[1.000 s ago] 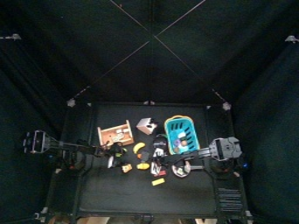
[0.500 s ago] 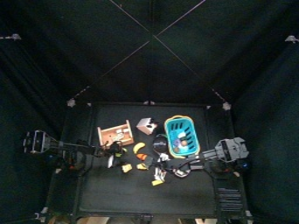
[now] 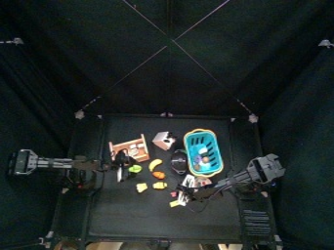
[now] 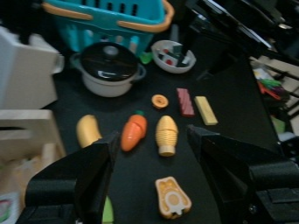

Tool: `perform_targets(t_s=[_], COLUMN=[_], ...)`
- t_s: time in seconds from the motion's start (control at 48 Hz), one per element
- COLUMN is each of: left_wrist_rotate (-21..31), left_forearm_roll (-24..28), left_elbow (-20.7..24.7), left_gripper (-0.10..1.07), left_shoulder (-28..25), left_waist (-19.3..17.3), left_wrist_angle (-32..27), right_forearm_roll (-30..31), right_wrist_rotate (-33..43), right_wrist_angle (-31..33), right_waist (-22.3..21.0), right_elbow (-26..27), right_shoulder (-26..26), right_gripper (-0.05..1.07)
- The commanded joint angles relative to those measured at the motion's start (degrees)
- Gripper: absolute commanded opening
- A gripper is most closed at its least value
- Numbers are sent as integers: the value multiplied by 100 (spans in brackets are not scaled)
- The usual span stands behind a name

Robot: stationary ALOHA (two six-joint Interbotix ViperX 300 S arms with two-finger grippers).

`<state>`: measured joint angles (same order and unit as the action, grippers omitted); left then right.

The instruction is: Grab white sushi piece

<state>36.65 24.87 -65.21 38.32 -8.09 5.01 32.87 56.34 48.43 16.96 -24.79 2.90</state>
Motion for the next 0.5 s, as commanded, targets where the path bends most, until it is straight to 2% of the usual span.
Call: perform_targets(t_s=[0.0, 0.104, 0.208, 0.354, 0.479], left_wrist_rotate=[-18, -26, -26, -18, -9], left_forearm_roll=[-26, 9, 158, 343, 334], left_elbow=[237, 290, 308, 316, 308], left_gripper=[96, 96, 96, 96, 95], left_shoulder=[387, 492, 396, 105, -88], left_waist=[-97, -176, -510, -1187, -1494], left_wrist_angle=[-949, -1441, -1705, -1767, -1758], right_forearm_roll=[396, 650, 817, 817, 809], right_wrist_rotate=[264, 439, 519, 519, 527], right_wrist_angle=[-35, -141, -360, -817, -1072], right_waist=[-35, -158, -360, -633, -800], right_elbow=[18, -26, -132, -290, -378], right_shoulder=[-272, -334, -404, -404, -396], right_gripper=[87, 87, 87, 87, 87])
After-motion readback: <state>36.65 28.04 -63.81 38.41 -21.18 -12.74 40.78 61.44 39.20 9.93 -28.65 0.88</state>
